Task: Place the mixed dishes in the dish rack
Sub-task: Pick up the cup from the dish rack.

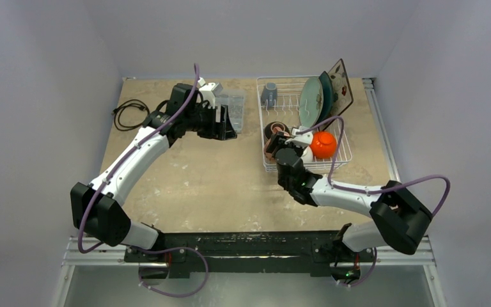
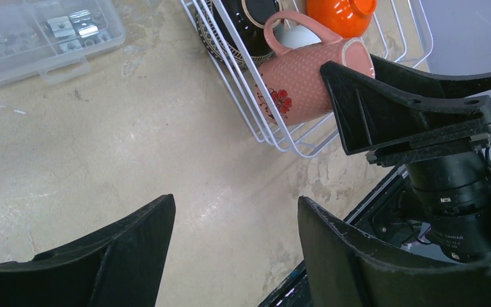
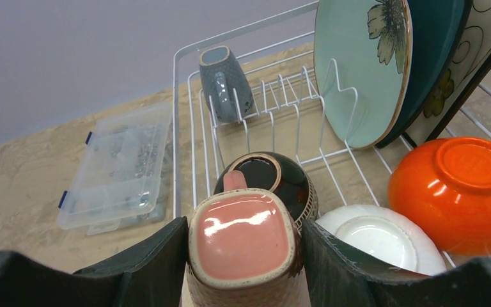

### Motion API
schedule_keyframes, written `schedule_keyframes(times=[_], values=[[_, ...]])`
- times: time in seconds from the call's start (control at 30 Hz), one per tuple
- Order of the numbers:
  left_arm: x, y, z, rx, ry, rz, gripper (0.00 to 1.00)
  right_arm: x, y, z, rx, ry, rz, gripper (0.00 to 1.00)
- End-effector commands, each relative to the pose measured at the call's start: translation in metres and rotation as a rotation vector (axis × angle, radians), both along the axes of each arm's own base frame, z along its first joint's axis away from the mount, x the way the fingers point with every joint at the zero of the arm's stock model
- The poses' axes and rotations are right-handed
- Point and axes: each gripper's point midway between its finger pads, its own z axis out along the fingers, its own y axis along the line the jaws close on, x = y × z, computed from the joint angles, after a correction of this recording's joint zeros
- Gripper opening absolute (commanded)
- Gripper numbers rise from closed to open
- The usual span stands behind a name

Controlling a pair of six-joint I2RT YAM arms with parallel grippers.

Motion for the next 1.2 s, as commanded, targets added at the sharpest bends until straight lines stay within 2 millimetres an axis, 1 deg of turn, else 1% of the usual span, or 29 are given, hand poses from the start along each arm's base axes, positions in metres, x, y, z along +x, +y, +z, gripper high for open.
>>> schedule_keyframes(times=[0.0,0.13,0.2,0.33,0.5,0.63,0.73,0.83,1.0,1.1,1.17], values=[[0.003,-0.002,0.010,-0.032,-0.027,0.001,0.69,-0.012,-0.010,-0.029,-0.188,0.071,-0.005,0.00],[0.003,-0.003,0.010,-0.037,-0.024,-0.001,0.69,-0.016,-0.021,-0.034,-0.185,0.093,-0.053,0.00],[0.003,-0.003,0.009,-0.036,-0.023,-0.001,0.69,-0.019,-0.022,-0.040,-0.162,0.109,-0.057,0.00],[0.002,-0.003,0.010,-0.040,-0.023,-0.003,0.69,-0.018,-0.010,-0.049,-0.154,0.115,-0.008,0.00],[0.002,-0.003,0.010,-0.040,-0.023,-0.003,0.69,-0.015,0.001,-0.053,-0.180,0.113,0.027,0.00],[0.002,-0.003,0.011,-0.039,-0.024,-0.003,0.69,-0.016,-0.001,-0.062,-0.265,0.124,0.050,0.00],[0.001,-0.004,0.012,-0.046,-0.022,-0.006,0.69,-0.021,0.007,-0.067,-0.274,0.115,0.143,0.00],[0.001,-0.004,0.011,-0.049,-0.020,-0.008,0.69,-0.025,0.008,-0.076,-0.276,0.129,0.174,0.00],[0.001,-0.004,0.011,-0.045,-0.021,-0.006,0.69,-0.025,0.025,-0.078,-0.271,0.118,0.262,0.00],[0.001,-0.003,0.010,-0.042,-0.022,-0.005,0.69,-0.028,0.028,-0.080,-0.276,0.112,0.298,0.00],[0.001,-0.003,0.011,-0.039,-0.023,-0.005,0.69,-0.031,0.026,-0.079,-0.274,0.103,0.311,0.00]])
